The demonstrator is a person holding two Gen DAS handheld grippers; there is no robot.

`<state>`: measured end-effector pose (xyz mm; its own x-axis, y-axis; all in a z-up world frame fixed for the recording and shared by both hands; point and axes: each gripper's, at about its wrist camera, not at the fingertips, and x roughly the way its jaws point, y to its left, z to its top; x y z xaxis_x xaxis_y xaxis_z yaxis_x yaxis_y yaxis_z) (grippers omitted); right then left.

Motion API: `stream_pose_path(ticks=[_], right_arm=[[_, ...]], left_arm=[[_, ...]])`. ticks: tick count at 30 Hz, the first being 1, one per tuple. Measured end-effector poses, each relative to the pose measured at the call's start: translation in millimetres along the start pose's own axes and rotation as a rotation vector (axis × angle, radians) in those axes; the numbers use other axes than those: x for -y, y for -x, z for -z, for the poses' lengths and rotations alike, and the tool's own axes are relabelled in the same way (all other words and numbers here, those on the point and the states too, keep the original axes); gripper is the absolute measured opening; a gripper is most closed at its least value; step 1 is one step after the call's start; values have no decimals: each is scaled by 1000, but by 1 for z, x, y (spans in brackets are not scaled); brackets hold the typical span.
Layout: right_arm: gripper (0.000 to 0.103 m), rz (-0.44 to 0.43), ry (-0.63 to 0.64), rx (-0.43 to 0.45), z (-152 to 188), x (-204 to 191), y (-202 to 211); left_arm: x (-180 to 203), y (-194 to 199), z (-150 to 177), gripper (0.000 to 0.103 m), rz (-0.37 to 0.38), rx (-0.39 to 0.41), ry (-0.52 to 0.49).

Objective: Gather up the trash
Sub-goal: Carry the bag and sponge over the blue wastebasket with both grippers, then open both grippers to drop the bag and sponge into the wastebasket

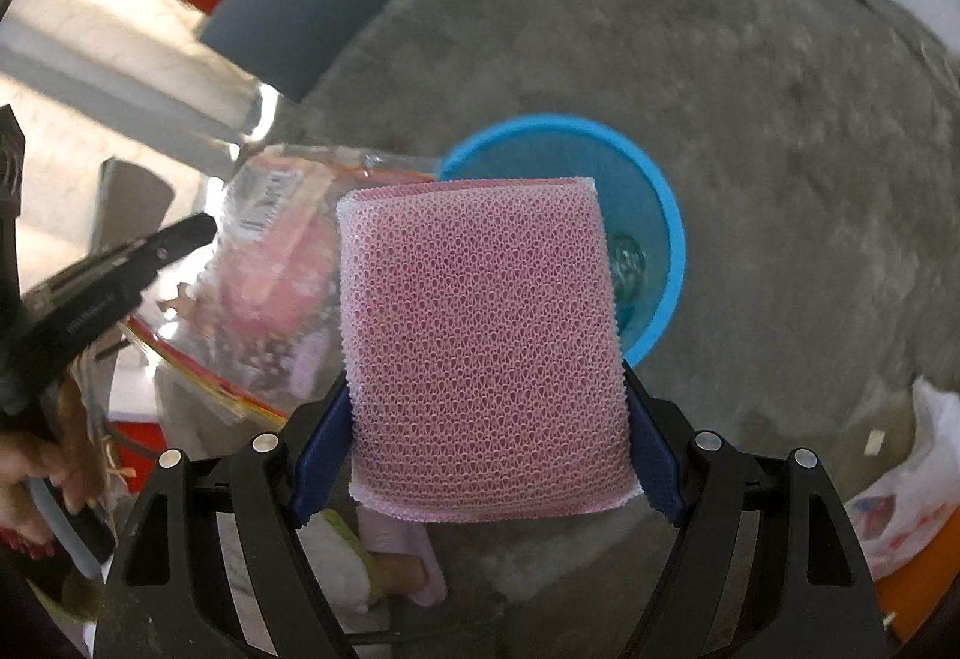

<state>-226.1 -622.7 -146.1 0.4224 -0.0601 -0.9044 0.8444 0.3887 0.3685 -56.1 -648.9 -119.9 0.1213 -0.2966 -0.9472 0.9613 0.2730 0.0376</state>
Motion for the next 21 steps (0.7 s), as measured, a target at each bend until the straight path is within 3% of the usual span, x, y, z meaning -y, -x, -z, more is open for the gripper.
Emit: stream_pose_path(ticks=[4, 8, 10, 12, 21], right_arm=[[76, 7, -53, -49, -14, 16, -28], [76, 11, -83, -55, -24, 24, -47], [77, 8, -94, -57, -31, 28, -62], [78, 14, -102, -52, -29, 32, -72], [80, 26, -93, -34, -23, 30, -87]], left_arm=[[5, -48, -8, 2, 9, -76, 56], [1, -78, -14, 11, 104, -113, 153], [1, -87, -12, 36, 107, -116, 170], [3, -91, -13, 44, 112, -104, 167], [-16, -78, -7, 45, 121, -20, 218]])
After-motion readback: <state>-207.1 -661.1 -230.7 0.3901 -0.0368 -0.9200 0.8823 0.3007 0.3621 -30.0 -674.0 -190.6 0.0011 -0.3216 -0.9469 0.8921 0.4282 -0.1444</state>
